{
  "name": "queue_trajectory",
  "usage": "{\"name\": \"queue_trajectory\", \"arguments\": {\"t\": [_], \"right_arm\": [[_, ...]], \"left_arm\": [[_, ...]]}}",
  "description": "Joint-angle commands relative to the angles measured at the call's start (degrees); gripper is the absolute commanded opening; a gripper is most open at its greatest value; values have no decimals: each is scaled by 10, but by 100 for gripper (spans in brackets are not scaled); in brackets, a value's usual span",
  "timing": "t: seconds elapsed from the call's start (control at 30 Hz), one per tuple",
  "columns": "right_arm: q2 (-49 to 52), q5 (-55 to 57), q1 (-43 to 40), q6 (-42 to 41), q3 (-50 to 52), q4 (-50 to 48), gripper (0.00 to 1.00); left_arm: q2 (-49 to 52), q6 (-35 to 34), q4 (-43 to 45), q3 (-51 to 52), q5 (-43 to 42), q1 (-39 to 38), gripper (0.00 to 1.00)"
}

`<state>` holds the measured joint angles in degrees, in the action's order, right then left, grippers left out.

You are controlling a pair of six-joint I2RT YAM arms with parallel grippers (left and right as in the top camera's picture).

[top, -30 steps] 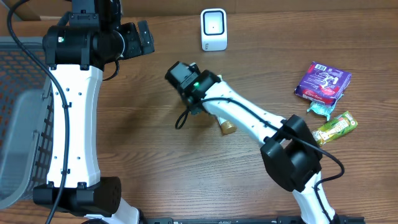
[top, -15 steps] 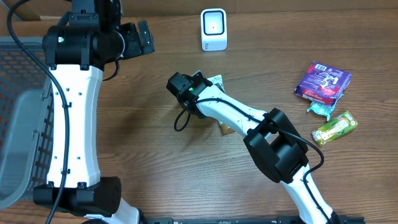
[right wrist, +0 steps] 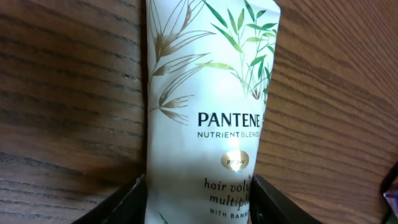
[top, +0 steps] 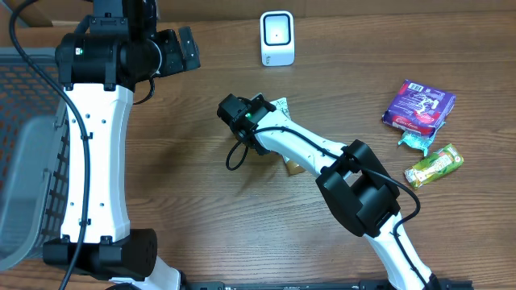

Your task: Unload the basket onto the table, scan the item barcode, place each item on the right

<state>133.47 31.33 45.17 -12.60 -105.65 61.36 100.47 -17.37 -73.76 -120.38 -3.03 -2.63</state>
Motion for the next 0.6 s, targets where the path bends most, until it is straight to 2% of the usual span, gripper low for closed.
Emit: {"name": "queue_trajectory", "arguments": {"t": [0.0, 0.37, 0.57], "right_arm": [[2, -11, 10, -9, 32, -9, 52], [2, 78, 17, -9, 77, -21, 51], [2, 110, 17, -9, 77, -7, 24]], "left_arm": [[0, 11, 1, -5, -4, -5, 100], [0, 11, 1, -5, -4, -5, 100], [0, 11, 1, -5, -4, -5, 100]]}}
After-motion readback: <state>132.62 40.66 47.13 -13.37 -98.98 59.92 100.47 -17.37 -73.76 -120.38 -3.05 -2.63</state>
